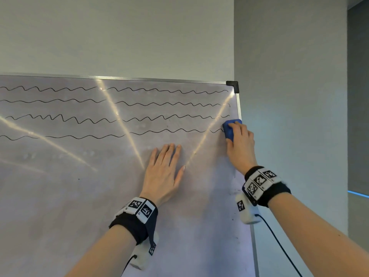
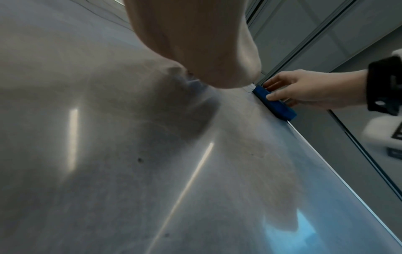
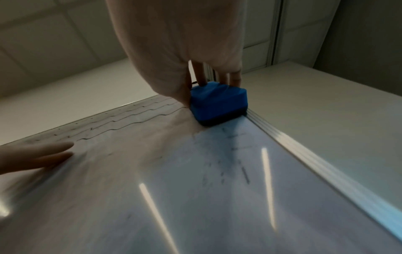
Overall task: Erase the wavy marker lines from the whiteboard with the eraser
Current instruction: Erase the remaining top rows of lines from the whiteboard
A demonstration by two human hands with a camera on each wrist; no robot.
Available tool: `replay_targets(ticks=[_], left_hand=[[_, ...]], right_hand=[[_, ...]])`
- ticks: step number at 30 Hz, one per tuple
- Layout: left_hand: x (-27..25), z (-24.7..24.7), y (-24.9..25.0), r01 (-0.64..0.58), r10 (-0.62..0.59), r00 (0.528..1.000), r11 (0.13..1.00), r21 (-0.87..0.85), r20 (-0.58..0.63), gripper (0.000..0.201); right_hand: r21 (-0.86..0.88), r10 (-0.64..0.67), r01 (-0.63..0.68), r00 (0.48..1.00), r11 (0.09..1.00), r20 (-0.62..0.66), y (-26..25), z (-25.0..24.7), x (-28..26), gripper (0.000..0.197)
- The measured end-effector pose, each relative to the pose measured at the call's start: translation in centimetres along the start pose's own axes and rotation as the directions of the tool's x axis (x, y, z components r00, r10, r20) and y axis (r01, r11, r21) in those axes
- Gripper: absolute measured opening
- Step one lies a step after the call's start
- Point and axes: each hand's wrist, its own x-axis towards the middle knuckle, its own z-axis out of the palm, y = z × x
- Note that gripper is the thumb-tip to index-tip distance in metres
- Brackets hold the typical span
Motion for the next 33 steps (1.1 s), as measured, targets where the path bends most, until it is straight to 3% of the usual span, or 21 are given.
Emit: replay_targets(ticks=[3, 7, 9, 15, 21, 22, 24, 27, 29, 30, 31, 33], left_hand=[[0.0, 0.0, 0.0, 0.001, -0.001, 1.000, 1.000, 0.005, 0.004, 0.064], [0.0, -0.2, 0.5, 0.028, -0.028, 1.000, 1.000, -0.010, 0.003, 0.064], [-0.1, -0.3, 0.4, 0.022, -0.022, 1.000, 1.000, -0.008, 0.009, 0.064], [-0.1, 0.1, -0.1, -0.006, 0.006, 1.000, 1.000, -0.017, -0.007, 0.065], [0.1, 0.2, 1.1, 0.023, -0.028, 0.996, 0.998, -0.065, -0.081, 0.061], [0.3, 0.2, 1.7, 0.006, -0.014, 0.995, 0.997, -0.082, -0.101, 0.059], [0.7, 0.5, 3.1, -0.096, 0.080, 0.988, 0.988, -0.121, -0.131, 0.056], [1.6, 1.4, 5.6, -0.252, 0.231, 0.961, 0.958, -0.136, -0.152, 0.052], [2.0, 1.8, 7.1, -0.237, 0.221, 0.968, 0.962, -0.135, -0.123, 0.055], [2.0, 2.0, 7.6, -0.213, 0.199, 0.974, 0.967, -0.138, -0.104, 0.058], [2.0, 2.2, 8.1, -0.196, 0.186, 0.979, 0.971, -0.139, -0.088, 0.063], [1.9, 2.8, 8.5, -0.196, 0.190, 0.980, 0.974, -0.111, -0.064, 0.073]], right_hand=[[-0.008, -0.020, 0.020, 1.000, 1.000, 0.014, -0.7, 0.6, -1.5, 0.048], [-0.035, -0.175, 0.176, 0.984, 0.984, 0.027, -0.7, 2.0, -7.6, 0.049], [-0.029, -0.192, 0.194, 0.980, 0.981, 0.058, -0.1, 1.7, -6.9, 0.049], [0.000, 0.003, -0.003, 1.000, 1.000, 0.017, -0.6, 0.4, -0.6, 0.048], [0.032, -0.230, 0.228, 0.970, 0.973, 0.077, -2.6, 2.6, -8.6, 0.053], [0.084, -0.211, 0.204, 0.973, 0.975, 0.094, -2.7, 2.2, -9.1, 0.048], [0.292, -0.082, 0.037, 0.986, 0.956, 0.144, -2.8, 0.6, -8.8, 0.040], [0.591, 0.059, -0.213, 0.961, 0.778, 0.269, -2.6, -1.8, -7.7, 0.035], [0.703, 0.097, -0.299, 0.945, 0.645, 0.313, -1.9, -2.5, -7.3, 0.033], [0.709, 0.109, -0.312, 0.942, 0.632, 0.318, -1.4, -2.6, -7.2, 0.033], [0.682, 0.118, -0.302, 0.945, 0.666, 0.304, -0.9, -2.8, -7.3, 0.034], [0.505, 0.123, -0.238, 0.960, 0.830, 0.250, 0.2, -2.9, -7.2, 0.039]])
